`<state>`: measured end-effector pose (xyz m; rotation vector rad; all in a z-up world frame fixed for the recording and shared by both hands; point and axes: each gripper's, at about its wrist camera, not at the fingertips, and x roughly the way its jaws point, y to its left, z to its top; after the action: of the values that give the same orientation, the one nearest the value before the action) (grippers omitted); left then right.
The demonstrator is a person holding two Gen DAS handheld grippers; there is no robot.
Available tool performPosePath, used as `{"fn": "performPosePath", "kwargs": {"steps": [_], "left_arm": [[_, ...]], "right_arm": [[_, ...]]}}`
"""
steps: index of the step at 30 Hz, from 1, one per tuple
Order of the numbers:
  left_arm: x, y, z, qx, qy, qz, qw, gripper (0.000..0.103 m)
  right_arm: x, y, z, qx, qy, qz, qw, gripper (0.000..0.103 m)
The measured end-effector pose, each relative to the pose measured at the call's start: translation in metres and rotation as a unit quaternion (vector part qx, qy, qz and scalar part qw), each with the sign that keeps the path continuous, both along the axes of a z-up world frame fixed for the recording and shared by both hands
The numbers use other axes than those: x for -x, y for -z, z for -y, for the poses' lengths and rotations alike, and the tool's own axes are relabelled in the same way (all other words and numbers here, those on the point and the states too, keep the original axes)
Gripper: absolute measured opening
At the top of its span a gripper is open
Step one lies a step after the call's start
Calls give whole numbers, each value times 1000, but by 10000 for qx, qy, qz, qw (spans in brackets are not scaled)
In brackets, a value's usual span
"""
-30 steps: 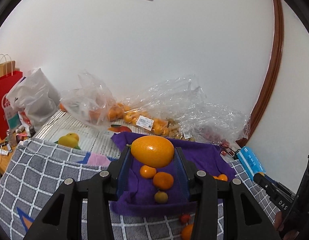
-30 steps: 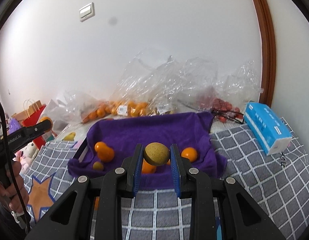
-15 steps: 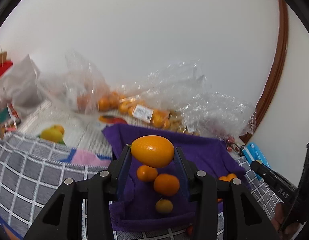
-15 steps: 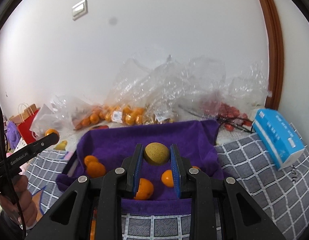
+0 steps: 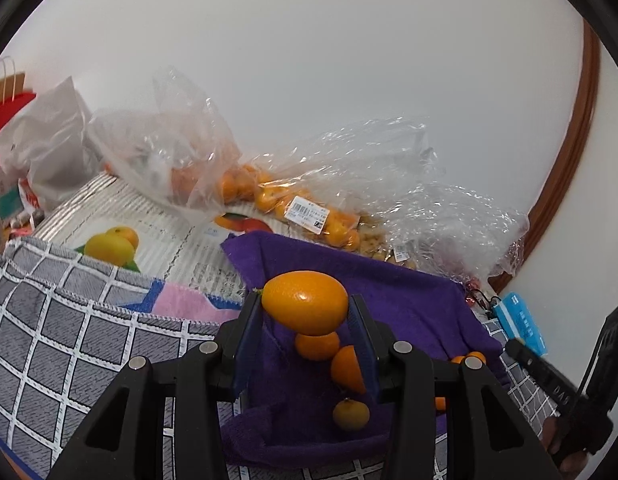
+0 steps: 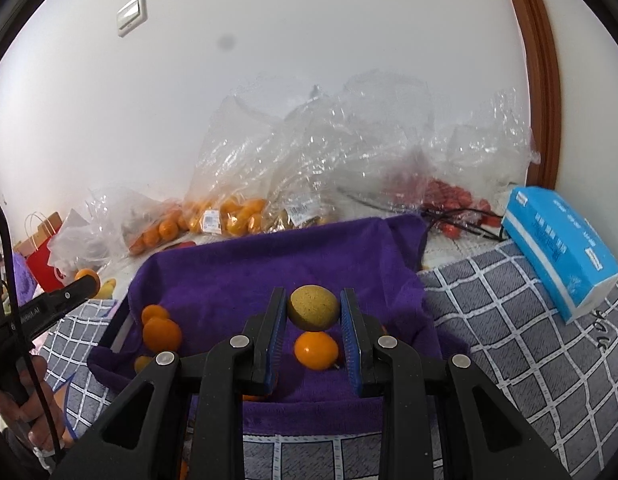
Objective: Organize fruits
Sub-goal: 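Lower the lemon onto the towel and open the right tool while the left tool lowers its oval fruit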
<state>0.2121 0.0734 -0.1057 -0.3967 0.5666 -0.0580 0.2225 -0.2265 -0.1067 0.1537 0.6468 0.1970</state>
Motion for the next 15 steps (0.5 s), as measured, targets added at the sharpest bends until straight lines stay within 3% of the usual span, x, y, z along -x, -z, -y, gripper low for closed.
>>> {"fn": "performPosePath", "kwargs": {"steps": [8,15], "left_arm": [[-4,10,6,60,195,-142,9997,41],[-9,22,21,-127,313,-388,9987,41]], "right_arm": [[1,9,-2,62,-171,-183,9997,27],[0,18,-8,210,-351,-384,9984,27]]}}
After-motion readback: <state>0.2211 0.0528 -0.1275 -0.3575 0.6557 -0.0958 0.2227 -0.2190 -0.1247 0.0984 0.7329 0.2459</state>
